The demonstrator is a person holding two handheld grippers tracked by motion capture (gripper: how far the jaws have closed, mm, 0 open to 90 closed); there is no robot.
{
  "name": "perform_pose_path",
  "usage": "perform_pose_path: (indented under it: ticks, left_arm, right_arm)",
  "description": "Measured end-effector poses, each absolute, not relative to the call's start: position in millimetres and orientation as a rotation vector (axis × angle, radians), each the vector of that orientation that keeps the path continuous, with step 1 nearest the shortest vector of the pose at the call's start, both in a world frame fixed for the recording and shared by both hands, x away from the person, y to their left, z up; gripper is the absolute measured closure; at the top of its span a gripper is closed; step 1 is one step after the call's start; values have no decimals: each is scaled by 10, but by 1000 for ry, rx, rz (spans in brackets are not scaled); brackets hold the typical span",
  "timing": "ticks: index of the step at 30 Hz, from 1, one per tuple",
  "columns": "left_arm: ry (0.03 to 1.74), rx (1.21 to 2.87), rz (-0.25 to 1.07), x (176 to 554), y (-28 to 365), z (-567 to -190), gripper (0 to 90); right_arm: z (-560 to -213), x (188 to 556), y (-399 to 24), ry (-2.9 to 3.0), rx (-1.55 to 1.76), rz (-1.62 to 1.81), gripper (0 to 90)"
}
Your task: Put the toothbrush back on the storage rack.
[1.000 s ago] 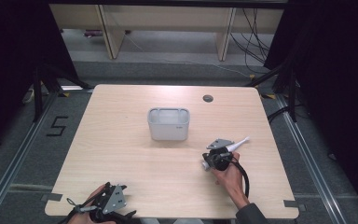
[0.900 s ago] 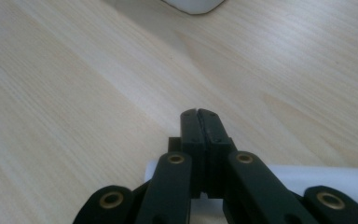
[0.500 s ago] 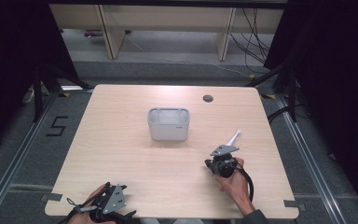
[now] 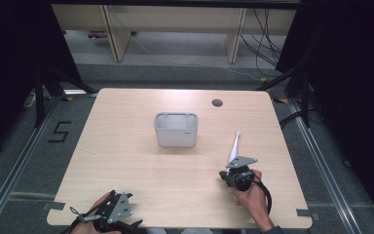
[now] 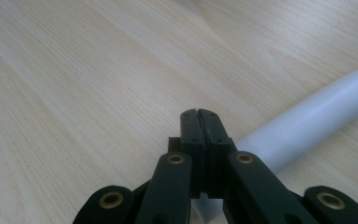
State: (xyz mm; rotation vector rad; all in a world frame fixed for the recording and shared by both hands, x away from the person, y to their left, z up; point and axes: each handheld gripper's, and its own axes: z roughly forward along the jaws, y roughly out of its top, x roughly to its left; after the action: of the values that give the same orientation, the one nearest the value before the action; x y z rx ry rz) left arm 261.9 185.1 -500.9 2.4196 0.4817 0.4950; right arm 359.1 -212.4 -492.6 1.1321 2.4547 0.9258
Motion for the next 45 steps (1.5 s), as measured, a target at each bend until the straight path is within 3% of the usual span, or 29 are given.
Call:
perform_pose_path:
  ticks: [45]
  left_arm:
    - [487, 2405, 501, 2614, 1849, -5000, 155]
  right_arm:
    - [-4886, 3553, -2594, 2400, 1244, 882, 895]
